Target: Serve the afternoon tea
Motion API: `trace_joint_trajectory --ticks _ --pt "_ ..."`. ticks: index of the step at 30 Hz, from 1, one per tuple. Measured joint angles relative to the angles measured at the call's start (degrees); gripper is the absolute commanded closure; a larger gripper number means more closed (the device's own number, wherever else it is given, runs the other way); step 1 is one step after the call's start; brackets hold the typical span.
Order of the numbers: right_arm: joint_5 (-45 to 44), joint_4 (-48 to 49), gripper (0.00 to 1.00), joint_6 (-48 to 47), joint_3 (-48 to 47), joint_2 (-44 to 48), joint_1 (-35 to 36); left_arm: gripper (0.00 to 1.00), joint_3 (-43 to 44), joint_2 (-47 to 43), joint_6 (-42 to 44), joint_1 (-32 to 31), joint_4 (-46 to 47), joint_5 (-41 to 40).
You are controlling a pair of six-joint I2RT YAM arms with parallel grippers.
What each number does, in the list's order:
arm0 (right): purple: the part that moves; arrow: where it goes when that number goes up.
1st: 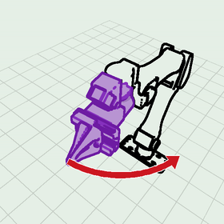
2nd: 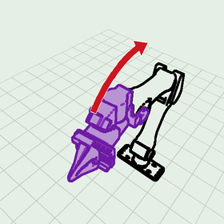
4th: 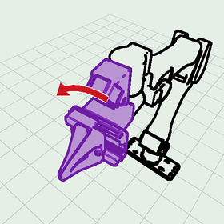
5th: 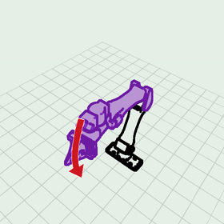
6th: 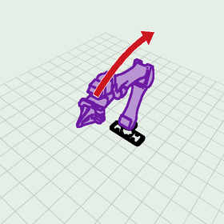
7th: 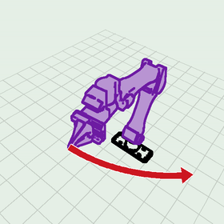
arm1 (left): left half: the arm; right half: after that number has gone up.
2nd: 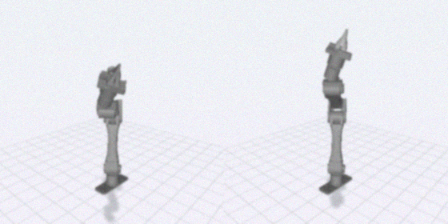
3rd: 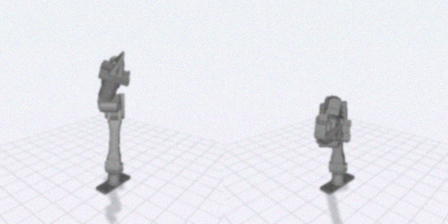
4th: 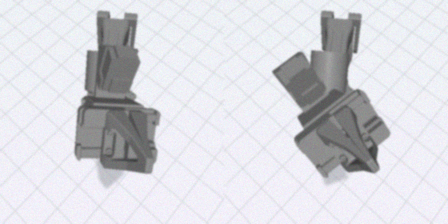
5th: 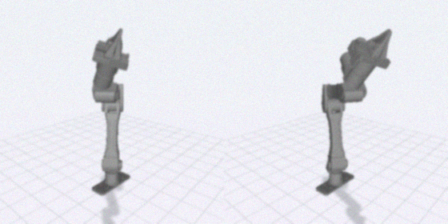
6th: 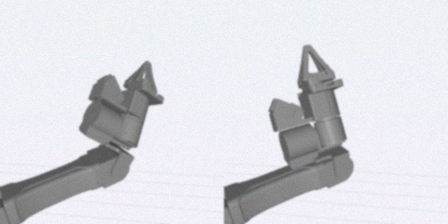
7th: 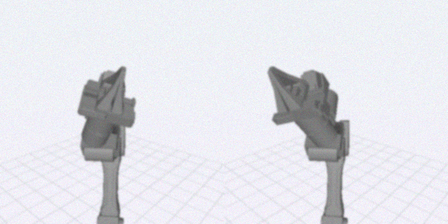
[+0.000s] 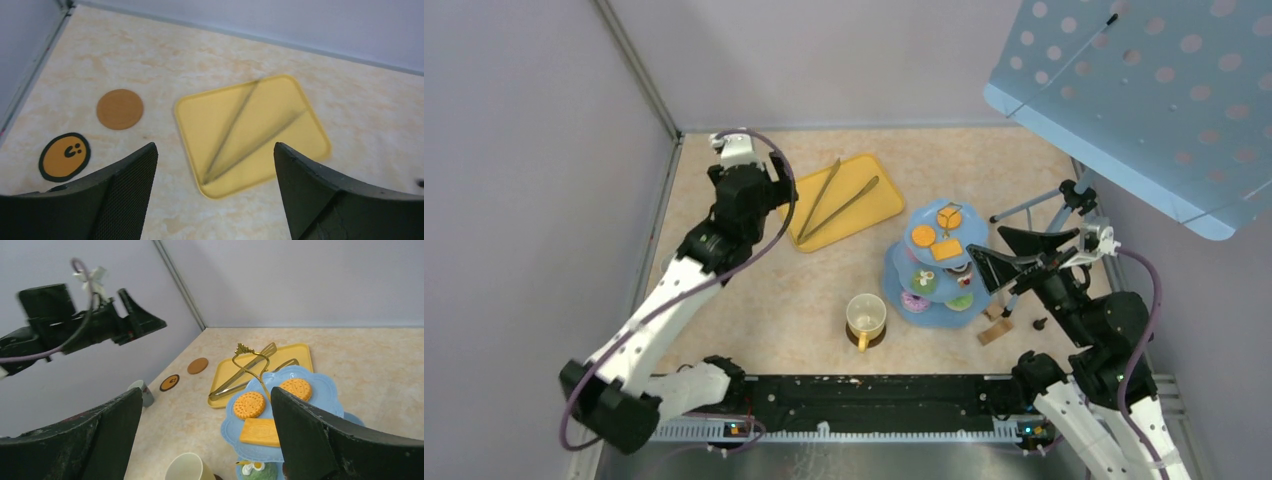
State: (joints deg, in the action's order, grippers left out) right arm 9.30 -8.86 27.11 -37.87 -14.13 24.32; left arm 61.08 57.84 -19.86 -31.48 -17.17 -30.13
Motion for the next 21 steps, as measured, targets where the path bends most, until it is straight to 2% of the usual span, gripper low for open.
trace_joint_trajectory --ticks 2,6,11,12,17,21 --pt "0.1 0.1 0.03 0.0 0.0 -0.5 0.0 0.01 1.9 7.1 -1.0 5.2 1.3 0.9" --pt "0.0 0.4 0.03 0.2 0.0 -0.6 0.0 0.03 4.9 23.2 -5.0 16.0 2.3 5.5" --pt "-0.2 -0.4 0.03 0.0 -0.5 -0.6 0.0 0.21 7.9 37.3 -9.3 25.5 3.8 10.5" --pt "-0.2 -0.6 0.03 -0.1 -0.7 -0.6 0.0 0.22 8.5 39.7 -10.1 27.2 4.5 12.2" --pt "-0.4 -1.0 0.03 -0.5 -2.0 -0.6 0.0 0.25 12.7 48.1 -12.0 32.5 7.1 17.6" --pt "-0.7 -1.5 0.03 -0.5 -2.0 -0.5 0.0 0.27 16.9 52.5 -13.4 34.3 8.4 19.6"
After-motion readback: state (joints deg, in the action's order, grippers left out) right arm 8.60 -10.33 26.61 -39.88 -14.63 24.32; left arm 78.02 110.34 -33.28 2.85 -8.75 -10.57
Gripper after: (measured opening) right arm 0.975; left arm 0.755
